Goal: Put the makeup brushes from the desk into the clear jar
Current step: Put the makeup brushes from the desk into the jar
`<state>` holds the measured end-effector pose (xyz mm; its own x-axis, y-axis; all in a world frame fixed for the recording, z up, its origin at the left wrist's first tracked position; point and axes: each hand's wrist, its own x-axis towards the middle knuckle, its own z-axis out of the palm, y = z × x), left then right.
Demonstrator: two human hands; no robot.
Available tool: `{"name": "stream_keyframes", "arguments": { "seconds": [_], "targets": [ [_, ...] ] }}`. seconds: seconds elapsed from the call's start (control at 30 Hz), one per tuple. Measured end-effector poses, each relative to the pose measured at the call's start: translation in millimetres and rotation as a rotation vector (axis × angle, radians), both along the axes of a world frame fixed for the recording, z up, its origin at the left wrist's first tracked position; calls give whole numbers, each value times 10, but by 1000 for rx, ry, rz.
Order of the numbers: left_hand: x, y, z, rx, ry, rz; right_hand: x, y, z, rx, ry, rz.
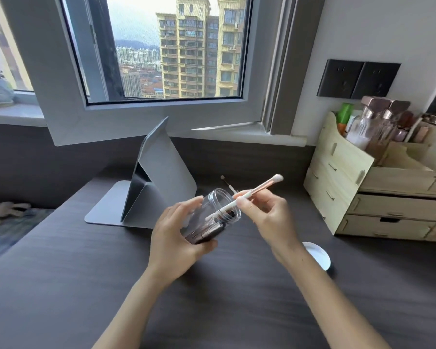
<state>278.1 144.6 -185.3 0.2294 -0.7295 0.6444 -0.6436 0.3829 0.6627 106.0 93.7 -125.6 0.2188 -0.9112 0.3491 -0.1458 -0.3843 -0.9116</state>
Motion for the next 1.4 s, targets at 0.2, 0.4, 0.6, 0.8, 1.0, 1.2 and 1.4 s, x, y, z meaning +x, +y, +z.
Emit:
{"name": "stream_keyframes", "arguments": {
  "seconds": [0.2, 0.4, 0.6, 0.8, 1.0, 1.2, 1.4],
  "targets": [
    [0, -5, 16, -22, -81, 41, 16, -5, -90, 15, 62, 83],
    [-4, -17, 18, -50, -37, 77, -167, -311, -89, 79, -79, -182],
    [-21, -17, -27, -37, 31, 95, 23, -876, -398, -120, 728, -307],
    [-55, -31, -51, -47, 55, 82, 431, -1255, -453, -213, 1090, -258],
    [-27, -63, -45, -48, 101, 89, 593, -1321, -522, -106, 1190, -220],
    [-24, -51, -27, -40, 67, 98, 534, -1172, -321, 70, 769, -230],
    [-36, -35, -14, -50, 40, 106, 165, -488, 230, 107, -377, -126]
  ]
}}
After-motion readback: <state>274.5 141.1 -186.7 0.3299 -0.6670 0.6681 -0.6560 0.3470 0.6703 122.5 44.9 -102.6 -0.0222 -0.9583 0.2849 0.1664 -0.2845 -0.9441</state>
